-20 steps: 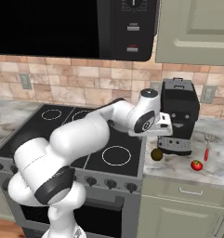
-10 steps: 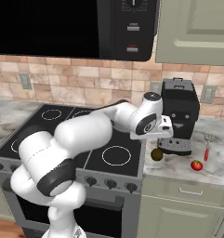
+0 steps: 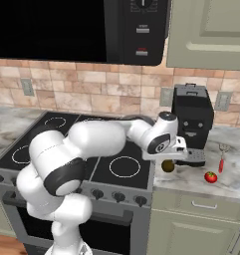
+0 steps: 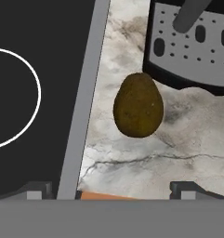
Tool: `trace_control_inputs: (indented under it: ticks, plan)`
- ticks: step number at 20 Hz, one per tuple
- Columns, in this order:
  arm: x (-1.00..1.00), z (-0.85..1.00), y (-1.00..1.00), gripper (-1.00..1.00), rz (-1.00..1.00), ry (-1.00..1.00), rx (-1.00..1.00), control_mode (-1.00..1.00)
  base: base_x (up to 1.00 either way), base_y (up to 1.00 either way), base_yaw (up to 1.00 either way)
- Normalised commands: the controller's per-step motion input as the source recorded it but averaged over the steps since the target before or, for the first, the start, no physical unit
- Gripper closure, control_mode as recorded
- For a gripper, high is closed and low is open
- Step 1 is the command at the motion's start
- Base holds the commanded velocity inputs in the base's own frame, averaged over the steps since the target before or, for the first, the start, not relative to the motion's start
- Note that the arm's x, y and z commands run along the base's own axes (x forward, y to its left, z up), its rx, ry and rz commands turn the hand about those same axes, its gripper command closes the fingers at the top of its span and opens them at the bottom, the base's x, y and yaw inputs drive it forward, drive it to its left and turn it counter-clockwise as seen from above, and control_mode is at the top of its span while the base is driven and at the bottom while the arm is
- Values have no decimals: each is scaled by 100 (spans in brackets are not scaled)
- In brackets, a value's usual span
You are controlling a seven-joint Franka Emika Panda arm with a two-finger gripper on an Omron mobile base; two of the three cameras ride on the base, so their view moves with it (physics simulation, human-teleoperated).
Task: Put the tomato and avocado in the pot. Retrieve the spatula and lightly stir the vegetables in the pot.
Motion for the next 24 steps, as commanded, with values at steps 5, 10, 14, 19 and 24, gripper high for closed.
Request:
trace_control_inputs:
  ticks: [5,10,14,19,24]
  plan:
    - [14,-17,-27,-100,0,0,7,-100,0,0,0]
    - [27,0,-10,-100,-1,3,3,-100,0,0,0]
    - [29,0,0,-100,-1,5,0,-100,0,0,0]
    - [10,-2,0,-100,0,6,0,-100,0,0,0]
    - [2,-21,0,-100,-1,4,0,-100,0,0,0]
